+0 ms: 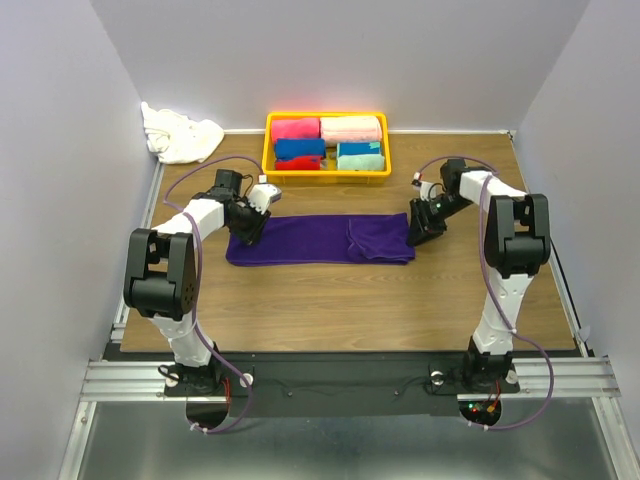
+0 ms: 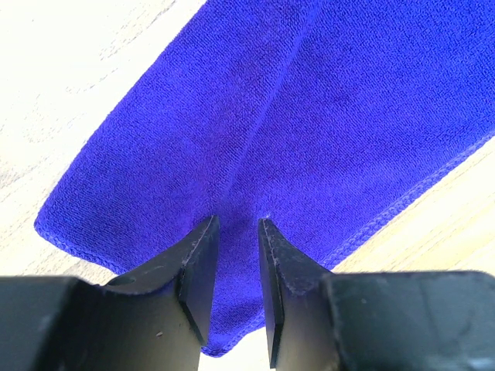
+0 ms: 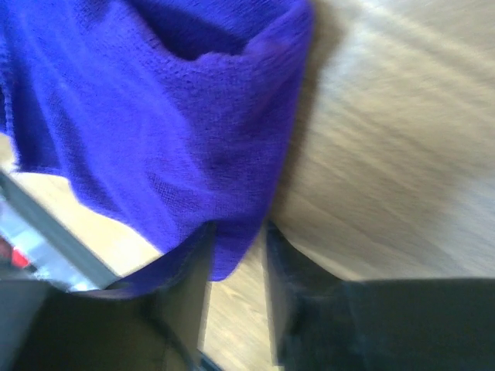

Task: Roll the towels
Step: Fold the towel

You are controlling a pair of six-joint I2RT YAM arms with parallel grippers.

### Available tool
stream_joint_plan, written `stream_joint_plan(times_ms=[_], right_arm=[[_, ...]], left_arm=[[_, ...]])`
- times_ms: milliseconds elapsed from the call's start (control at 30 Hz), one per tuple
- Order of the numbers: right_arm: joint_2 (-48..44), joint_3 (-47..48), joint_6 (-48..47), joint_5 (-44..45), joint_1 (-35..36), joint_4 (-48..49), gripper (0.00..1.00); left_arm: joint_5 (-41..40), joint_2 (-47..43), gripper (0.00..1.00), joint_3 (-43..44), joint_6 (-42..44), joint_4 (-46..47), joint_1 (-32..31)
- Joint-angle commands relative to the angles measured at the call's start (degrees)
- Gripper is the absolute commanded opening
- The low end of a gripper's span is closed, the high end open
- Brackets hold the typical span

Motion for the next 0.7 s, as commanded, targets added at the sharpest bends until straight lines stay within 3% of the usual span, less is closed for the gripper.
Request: stream_joint_plan(times_ms=[0,100,133,200,433,667], right_arm=[[-0.3,0.4,-0.6,-5.7,0.1,-1.7,0.31],[-0.1,0.9,-0.9,-6.6,0.2,-2.6,0.26],[0.0,1.1,-1.0,-7.1,0.2,-2.9,0.21],[0.0,1.4,-1.1,-6.6,0.2,-3.3,0.01],[-5.2,3.3,-0.1,-10.4,-0.2,-4.9,0.01],[-3.7,7.6,1.3,-13.8,2.7,-7.1,0.00]], left_arm=[[0.5,-2.7,0.38,1.3,-0.5,0.6,-0.2],[0.4,-3.0,0.38,1.2,-0.5,0.6,-0.2],[0.5,-3.2,0.38,1.2,-0.5,0.6,-0.2],[0.5,-3.4,0.38,1.1,-0.5,0.6,-0.2],[0.4,-4.3,0.38,1.1,-0.7,0.5,-0.1],[0.4,-4.4,0.38,1.6,-1.2,0.0,-0.1]])
